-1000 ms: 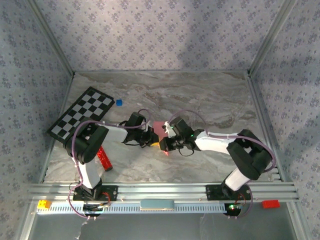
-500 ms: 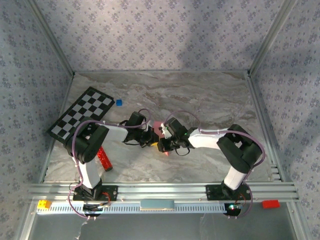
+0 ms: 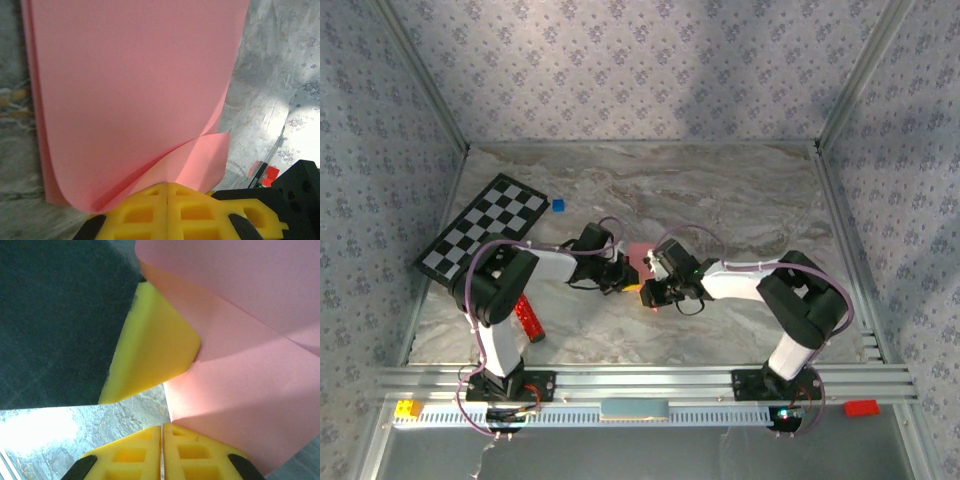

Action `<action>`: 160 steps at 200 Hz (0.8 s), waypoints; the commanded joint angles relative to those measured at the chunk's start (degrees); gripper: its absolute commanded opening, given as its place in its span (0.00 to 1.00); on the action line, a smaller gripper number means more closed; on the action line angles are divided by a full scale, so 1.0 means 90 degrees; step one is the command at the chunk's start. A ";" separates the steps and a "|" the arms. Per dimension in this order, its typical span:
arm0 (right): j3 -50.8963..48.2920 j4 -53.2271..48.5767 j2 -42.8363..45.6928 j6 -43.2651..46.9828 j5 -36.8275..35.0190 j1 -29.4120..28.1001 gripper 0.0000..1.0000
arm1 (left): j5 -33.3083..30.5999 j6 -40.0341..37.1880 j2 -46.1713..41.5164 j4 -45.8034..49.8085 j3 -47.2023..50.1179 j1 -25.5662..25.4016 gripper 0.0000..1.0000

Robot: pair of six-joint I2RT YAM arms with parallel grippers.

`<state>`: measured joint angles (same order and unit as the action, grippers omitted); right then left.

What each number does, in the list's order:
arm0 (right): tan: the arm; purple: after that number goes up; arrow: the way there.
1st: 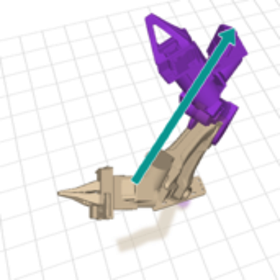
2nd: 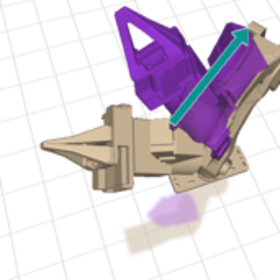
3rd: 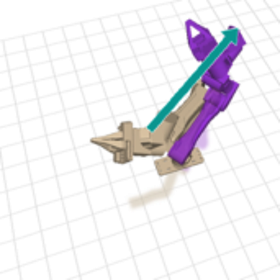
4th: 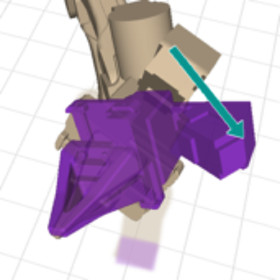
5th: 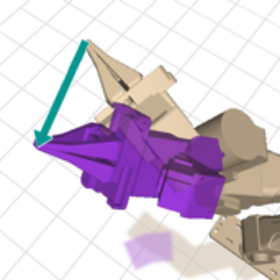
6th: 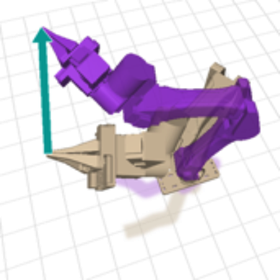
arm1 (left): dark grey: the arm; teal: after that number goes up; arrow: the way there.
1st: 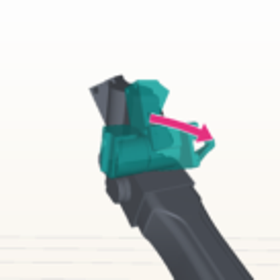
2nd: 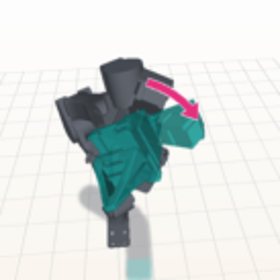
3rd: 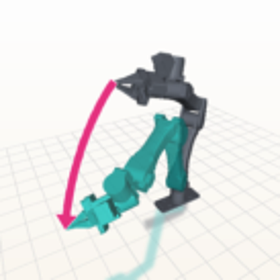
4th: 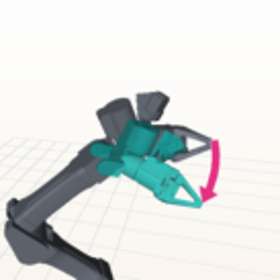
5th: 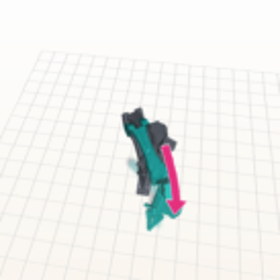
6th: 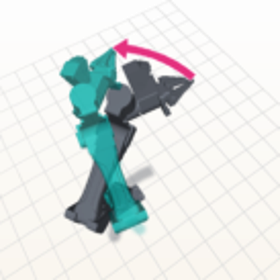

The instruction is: Fold a paper plane with a square sheet of paper (pick it up from the middle)

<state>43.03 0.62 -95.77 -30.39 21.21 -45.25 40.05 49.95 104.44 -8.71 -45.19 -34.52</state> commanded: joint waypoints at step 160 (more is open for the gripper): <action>-0.1283 0.0088 0.0839 -0.0144 0.0102 0.0098 0.13 | -0.0515 -0.0131 0.0509 0.0816 -0.0025 -0.0027 0.00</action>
<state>34.00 6.26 -89.27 -31.75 21.52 -44.60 40.34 49.95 105.14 -7.01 -46.37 -34.52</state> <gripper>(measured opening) 0.126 0.044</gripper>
